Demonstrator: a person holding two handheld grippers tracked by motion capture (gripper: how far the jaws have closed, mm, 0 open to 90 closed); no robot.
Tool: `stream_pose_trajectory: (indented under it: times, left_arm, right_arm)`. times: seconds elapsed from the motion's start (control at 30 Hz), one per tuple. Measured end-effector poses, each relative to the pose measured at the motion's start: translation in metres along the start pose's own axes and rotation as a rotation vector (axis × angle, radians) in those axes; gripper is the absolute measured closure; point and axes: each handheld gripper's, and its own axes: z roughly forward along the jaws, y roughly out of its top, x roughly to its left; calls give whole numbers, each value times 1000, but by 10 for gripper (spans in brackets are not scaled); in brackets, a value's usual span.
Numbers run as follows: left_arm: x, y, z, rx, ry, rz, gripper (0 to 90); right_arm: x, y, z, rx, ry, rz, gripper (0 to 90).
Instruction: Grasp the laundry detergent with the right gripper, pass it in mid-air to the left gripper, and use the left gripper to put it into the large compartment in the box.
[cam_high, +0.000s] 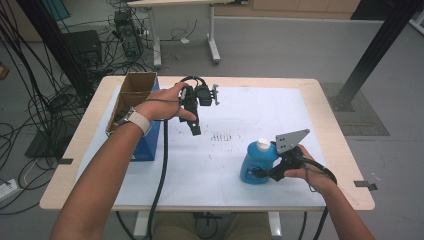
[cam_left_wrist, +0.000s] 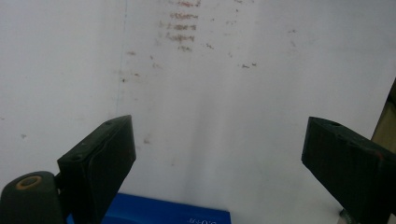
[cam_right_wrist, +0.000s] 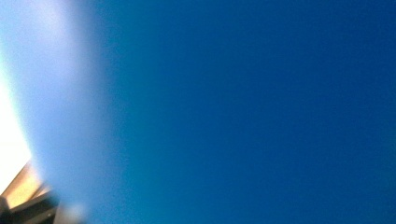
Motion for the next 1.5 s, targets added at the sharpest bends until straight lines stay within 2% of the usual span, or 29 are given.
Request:
stream_pose_trajectory:
  times: [0.63,0.83,1.5]
  left_arm:
    - [0,0,0,3,-2,-2,103]
    - [0,0,0,4,-2,-4,104]
    - [-1,1,1,1,-5,2,107]
  right_arm:
    - [0,-3,2,-19,7,2,366]
    - [0,-3,2,-29,18,-6,419]
    - [1,-4,2,-36,18,-18,426]
